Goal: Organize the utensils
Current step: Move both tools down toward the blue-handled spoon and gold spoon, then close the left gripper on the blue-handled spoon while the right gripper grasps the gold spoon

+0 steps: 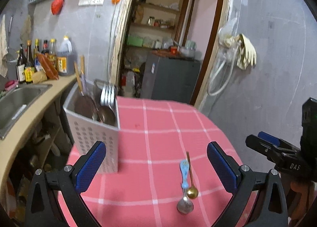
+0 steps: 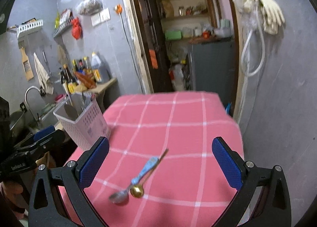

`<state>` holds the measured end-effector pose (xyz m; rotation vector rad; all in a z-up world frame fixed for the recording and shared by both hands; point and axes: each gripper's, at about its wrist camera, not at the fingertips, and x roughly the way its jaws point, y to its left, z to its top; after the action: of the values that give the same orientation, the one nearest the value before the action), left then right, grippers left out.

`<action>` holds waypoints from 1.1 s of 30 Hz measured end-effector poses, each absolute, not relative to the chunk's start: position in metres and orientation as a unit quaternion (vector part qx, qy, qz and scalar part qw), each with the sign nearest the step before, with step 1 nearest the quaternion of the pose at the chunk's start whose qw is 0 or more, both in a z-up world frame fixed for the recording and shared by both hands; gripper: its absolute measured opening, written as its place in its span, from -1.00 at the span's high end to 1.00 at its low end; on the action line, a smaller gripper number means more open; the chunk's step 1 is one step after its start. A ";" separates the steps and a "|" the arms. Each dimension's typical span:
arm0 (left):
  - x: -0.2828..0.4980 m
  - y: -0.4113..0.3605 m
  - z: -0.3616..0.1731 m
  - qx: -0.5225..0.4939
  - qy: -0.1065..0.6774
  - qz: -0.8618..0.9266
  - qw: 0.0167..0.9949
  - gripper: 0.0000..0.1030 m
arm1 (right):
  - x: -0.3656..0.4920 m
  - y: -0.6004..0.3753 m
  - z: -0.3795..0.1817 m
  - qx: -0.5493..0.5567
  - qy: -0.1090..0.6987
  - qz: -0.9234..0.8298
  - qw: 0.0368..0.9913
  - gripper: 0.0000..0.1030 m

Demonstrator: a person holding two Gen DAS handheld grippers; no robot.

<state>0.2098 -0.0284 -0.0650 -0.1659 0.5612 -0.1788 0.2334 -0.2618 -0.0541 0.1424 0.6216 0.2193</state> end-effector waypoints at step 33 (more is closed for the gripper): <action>0.316 -0.098 -0.180 -0.112 0.514 -0.162 0.835 0.35 | 0.337 -0.258 -0.181 0.091 0.495 0.193 0.843 0.51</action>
<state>0.3162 -0.0976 -0.1804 -0.2363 1.0882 -0.3440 0.3374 -0.2579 -0.1808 0.1918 1.0449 0.4071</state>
